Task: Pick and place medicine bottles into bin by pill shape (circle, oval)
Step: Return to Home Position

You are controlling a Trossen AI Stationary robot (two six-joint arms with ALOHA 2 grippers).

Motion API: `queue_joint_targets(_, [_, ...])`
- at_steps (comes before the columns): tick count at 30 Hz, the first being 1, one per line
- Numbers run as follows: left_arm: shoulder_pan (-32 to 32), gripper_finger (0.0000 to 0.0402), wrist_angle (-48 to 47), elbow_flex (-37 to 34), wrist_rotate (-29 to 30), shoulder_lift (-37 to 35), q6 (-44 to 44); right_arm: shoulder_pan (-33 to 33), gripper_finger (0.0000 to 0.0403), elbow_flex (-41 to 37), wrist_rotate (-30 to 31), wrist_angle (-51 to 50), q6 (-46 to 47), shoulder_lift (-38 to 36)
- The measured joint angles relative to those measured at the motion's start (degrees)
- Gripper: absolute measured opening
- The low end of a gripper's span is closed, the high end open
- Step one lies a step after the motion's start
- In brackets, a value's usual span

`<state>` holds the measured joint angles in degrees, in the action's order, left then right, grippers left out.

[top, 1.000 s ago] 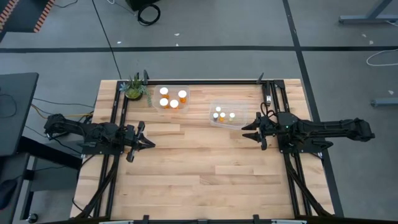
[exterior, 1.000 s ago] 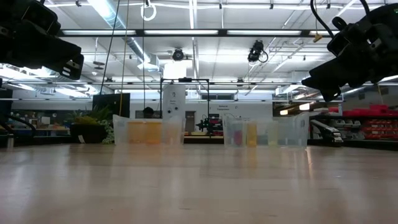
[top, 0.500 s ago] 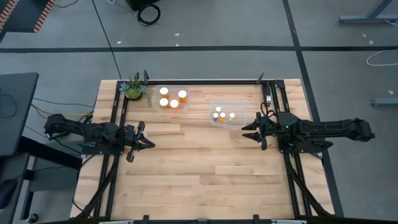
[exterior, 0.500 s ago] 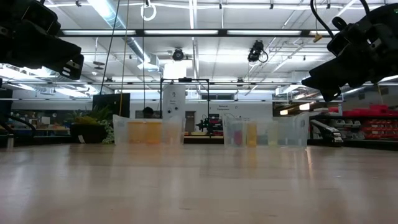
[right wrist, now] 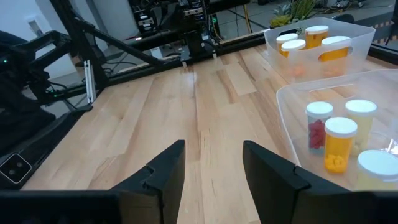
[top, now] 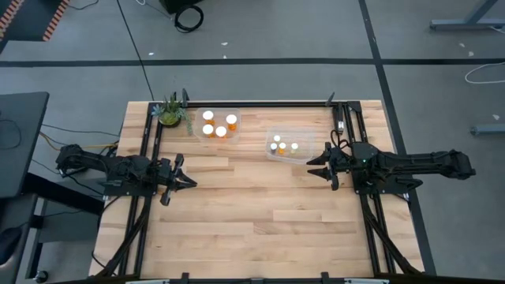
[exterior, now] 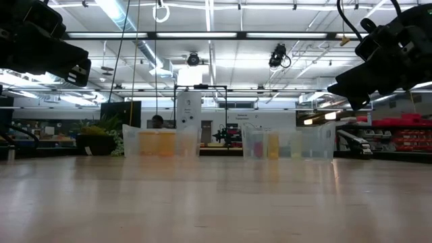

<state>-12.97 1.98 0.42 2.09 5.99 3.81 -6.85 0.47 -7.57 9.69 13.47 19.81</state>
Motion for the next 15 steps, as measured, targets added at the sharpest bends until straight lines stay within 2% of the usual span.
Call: queue_joint_targets(15, [0.0,0.0028,0.0,0.0,0.0,0.0,0.0,0.0,0.0168,0.0,0.0,0.0,0.0,0.0])
